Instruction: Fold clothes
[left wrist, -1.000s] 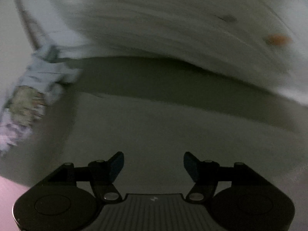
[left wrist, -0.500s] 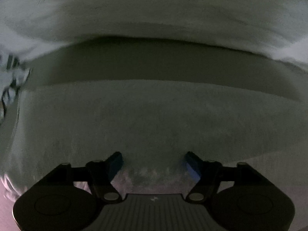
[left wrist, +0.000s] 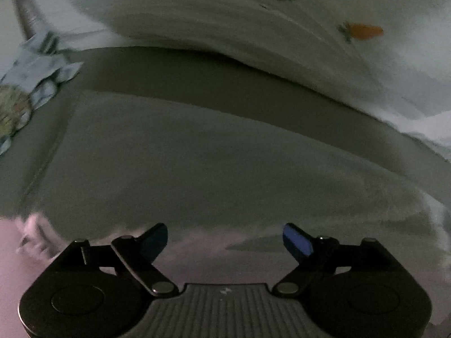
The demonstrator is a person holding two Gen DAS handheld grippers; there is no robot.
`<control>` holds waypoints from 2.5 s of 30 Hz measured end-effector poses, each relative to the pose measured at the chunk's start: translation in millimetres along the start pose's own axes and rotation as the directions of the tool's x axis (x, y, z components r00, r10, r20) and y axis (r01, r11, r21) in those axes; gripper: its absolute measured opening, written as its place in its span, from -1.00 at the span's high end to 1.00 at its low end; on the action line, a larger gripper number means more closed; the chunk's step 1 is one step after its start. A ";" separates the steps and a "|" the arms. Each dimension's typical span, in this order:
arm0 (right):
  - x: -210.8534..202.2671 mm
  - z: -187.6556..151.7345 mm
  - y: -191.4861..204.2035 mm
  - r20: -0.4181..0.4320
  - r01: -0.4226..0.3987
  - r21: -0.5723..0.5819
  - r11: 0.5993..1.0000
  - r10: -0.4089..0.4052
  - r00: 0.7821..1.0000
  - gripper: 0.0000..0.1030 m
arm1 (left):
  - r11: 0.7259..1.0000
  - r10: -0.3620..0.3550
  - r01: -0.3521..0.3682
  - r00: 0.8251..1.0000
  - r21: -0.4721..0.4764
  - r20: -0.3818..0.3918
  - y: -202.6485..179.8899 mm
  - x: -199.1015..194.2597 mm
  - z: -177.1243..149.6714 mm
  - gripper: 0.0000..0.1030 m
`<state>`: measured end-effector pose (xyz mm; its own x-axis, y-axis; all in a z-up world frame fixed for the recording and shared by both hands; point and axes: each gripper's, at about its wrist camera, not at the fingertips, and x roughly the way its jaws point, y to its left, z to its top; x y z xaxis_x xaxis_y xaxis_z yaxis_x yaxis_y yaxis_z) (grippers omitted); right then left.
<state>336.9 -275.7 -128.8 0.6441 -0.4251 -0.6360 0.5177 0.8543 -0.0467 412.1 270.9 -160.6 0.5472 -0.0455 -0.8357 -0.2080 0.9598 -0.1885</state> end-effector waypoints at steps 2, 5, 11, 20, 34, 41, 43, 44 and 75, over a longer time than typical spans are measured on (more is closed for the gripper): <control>-26.3 -18.3 53.1 0.009 -0.083 -0.146 0.986 0.086 0.996 -0.54 | 1.000 -0.019 0.019 1.000 -0.023 0.024 23.5 -12.8 -7.2 -0.77; -62.4 -52.9 137.9 0.008 -0.202 -0.383 0.901 0.222 0.975 -0.54 | 0.997 -0.033 0.037 0.998 -0.068 0.062 59.9 -29.5 -19.6 -0.81; -128.6 -126.4 287.2 -0.057 -0.383 -0.719 0.580 0.500 0.864 -0.54 | 0.977 -0.057 0.073 0.995 -0.199 0.085 135.5 -34.6 -29.7 -0.83; -185.0 -187.8 434.7 -0.292 -0.486 -0.871 0.078 0.711 0.639 -0.54 | 0.874 -0.196 0.246 0.968 -0.419 0.159 227.7 -37.0 -26.7 -0.83; -176.1 -192.2 540.2 -0.555 -0.658 -0.741 -0.136 0.676 0.485 -0.15 | 0.741 -0.281 0.358 0.934 -0.568 0.221 283.2 -39.3 -31.0 -0.88; -166.8 -165.1 544.2 -0.556 -0.732 -0.679 -0.050 0.685 0.470 0.88 | 0.657 -0.347 0.426 0.903 -0.622 0.253 295.2 -38.1 -35.9 -0.91; -169.6 -150.6 539.5 -0.539 -0.751 -0.660 -0.017 0.706 0.459 0.88 | 0.600 -0.394 0.480 0.873 -0.640 0.286 297.8 -35.8 -37.1 -0.96; -170.6 -142.3 538.1 -0.530 -0.762 -0.648 0.003 0.717 0.453 0.88 | 0.576 -0.413 0.502 0.860 -0.644 0.301 298.2 -34.4 -37.7 -0.99; -163.6 -95.4 511.0 -0.511 -0.875 -0.480 0.056 0.793 0.331 0.88 | 0.655 -0.496 0.494 0.852 -0.572 0.168 222.5 40.9 59.8 0.86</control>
<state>442.3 258.9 -122.1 0.3360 0.6897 -0.6415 -0.8051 0.5637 0.1844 436.7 499.2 -205.9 0.7056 -0.4685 -0.5316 -0.3295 0.4472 -0.8315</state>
